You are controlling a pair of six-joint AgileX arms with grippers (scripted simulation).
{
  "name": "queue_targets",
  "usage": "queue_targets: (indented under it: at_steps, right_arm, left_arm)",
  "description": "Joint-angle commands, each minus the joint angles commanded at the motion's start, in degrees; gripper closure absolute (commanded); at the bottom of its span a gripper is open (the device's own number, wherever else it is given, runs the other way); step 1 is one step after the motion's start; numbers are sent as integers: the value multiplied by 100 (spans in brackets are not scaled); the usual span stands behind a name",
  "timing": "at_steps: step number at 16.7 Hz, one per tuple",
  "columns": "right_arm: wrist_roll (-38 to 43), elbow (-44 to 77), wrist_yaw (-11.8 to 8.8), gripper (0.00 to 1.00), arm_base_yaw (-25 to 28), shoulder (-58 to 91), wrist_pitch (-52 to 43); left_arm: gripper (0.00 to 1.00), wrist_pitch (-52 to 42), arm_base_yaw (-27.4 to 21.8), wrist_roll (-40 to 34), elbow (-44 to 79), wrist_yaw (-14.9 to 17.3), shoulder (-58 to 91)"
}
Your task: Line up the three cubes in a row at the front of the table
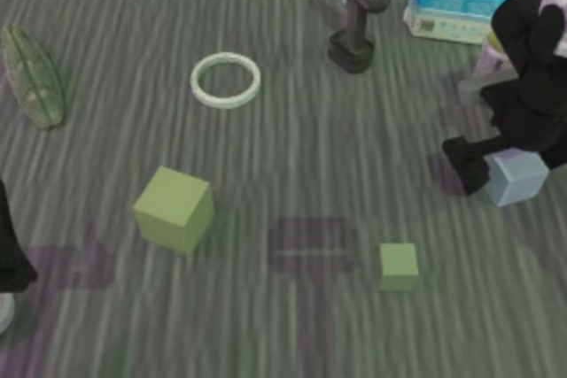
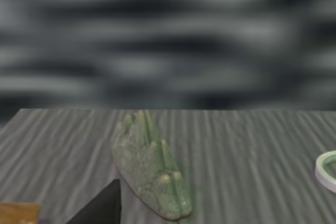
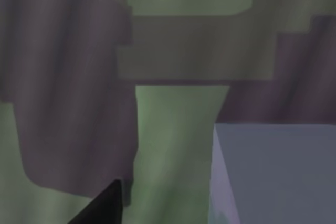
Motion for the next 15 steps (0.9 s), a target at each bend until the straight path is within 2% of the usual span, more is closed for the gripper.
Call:
queue_targets:
  at_steps: [13, 15]
  right_arm:
    - [0, 0, 0, 98, 0, 0, 0]
    - [0, 0, 0, 100, 0, 0, 0]
  left_arm:
    - [0, 0, 0, 0, 0, 0, 0]
    - [0, 0, 0, 0, 0, 0, 0]
